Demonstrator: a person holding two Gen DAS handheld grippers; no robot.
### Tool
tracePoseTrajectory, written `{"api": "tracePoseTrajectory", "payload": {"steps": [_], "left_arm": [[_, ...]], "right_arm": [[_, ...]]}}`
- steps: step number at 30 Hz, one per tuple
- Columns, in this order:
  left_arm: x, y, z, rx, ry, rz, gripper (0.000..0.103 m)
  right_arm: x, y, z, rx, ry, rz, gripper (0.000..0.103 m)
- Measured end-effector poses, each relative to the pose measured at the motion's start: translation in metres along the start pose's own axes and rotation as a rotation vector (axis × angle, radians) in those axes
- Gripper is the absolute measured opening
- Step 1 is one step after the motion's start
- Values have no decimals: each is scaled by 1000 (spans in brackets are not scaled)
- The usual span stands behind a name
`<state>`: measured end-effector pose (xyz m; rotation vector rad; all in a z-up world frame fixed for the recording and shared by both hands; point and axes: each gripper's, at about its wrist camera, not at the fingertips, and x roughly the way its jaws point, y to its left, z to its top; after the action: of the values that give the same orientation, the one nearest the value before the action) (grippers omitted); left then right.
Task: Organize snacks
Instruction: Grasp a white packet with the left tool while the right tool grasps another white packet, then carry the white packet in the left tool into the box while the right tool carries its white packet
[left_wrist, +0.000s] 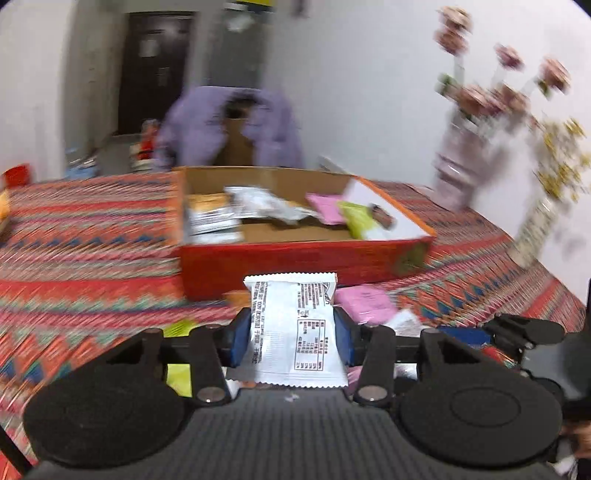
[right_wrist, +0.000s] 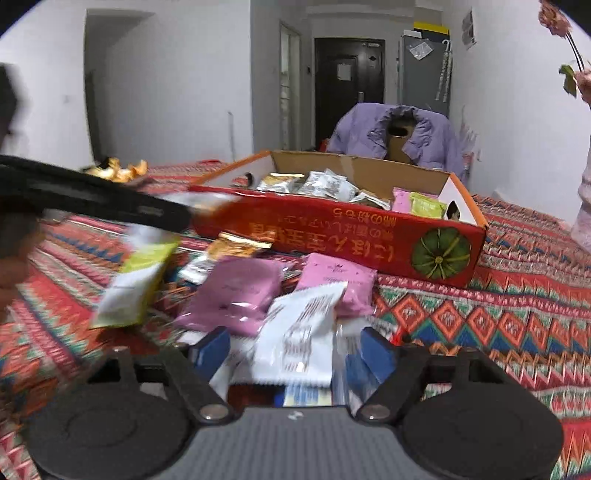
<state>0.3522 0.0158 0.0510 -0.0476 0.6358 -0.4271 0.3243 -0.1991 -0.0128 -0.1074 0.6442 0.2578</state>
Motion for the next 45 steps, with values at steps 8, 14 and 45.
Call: {"api": "tracePoseTrajectory", "payload": {"steps": [8,14,45], "left_arm": [[-35,30,-32,-114,9,173,47],[-52,21,-41,-138,-5,181,47],[22,-22,70,-87,-68,76,47]], "right_arm": [[11,27,2,-179,3,-123,45],[-20,8,-2,-117,-18,-132,44],[-51,-90,57,108,-163,76,44]]}}
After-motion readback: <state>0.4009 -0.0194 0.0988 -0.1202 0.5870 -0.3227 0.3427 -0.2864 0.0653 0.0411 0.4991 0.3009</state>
